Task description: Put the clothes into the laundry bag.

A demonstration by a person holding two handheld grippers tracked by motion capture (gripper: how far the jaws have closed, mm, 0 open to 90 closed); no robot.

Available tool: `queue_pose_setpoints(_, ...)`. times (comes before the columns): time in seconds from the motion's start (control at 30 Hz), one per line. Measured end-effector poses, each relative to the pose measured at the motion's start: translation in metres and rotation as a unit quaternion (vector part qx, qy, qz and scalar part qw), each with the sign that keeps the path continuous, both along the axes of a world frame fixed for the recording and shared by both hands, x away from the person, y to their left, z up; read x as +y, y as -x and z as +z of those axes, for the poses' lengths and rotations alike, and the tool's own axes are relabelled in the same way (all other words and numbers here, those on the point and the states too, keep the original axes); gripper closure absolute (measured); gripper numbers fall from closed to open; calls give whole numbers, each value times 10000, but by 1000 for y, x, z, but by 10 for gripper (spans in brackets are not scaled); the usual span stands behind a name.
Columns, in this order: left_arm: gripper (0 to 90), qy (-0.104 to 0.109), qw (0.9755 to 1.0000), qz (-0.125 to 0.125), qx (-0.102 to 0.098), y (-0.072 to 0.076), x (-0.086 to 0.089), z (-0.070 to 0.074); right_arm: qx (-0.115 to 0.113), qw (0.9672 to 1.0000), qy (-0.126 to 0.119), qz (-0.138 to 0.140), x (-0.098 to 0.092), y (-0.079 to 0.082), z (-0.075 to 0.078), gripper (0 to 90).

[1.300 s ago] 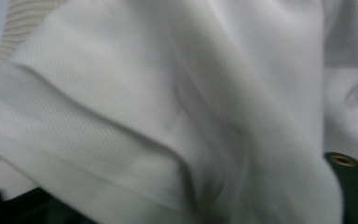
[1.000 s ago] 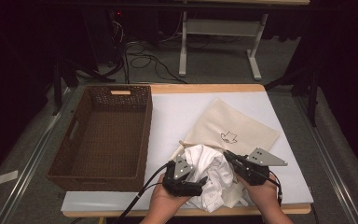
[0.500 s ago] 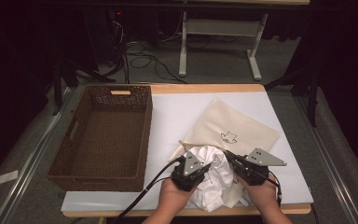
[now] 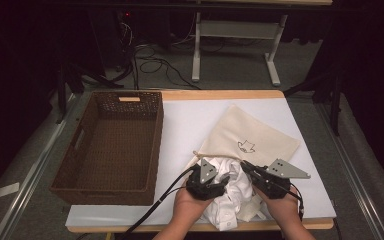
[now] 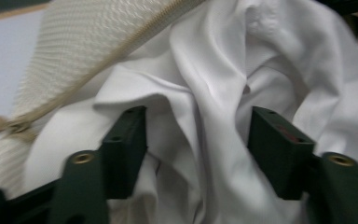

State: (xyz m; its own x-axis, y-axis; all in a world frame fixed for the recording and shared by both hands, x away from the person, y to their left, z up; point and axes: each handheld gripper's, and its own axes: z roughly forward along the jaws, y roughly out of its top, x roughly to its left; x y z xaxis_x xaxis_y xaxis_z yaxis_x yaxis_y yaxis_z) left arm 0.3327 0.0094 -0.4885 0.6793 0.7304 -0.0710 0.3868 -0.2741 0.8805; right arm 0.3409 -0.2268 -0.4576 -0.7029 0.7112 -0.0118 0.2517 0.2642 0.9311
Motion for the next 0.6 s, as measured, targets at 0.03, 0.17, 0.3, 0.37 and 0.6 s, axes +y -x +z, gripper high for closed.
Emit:
queue_pose_setpoints(0.03, 321, 0, 10000, 0, 0, 0, 0, 0, -12, 10000, 23, -10, 0, 0, 0, 881)
queue_pose_setpoints(0.17, 170, 10, 10000, -50, 46, 25, 26, 2, -29, 10000, 39, -1, 0, 1, 0, 880)
queue_pose_setpoints(0.3, 147, 300, 9994, -40, 171, 34, 40, -8, -29, 10000, 87, -29, 0, 2, -1, 880)
queue_pose_setpoints(0.37, 134, 207, 9994, -155, 242, 33, 39, -10, 0, 9999, 111, -54, 1, 2, -2, 880)
queue_pose_setpoints(0.6, 106, -171, 9963, -599, 591, 34, 21, -24, 32, 9999, 122, -105, -1, 2, -4, 880)
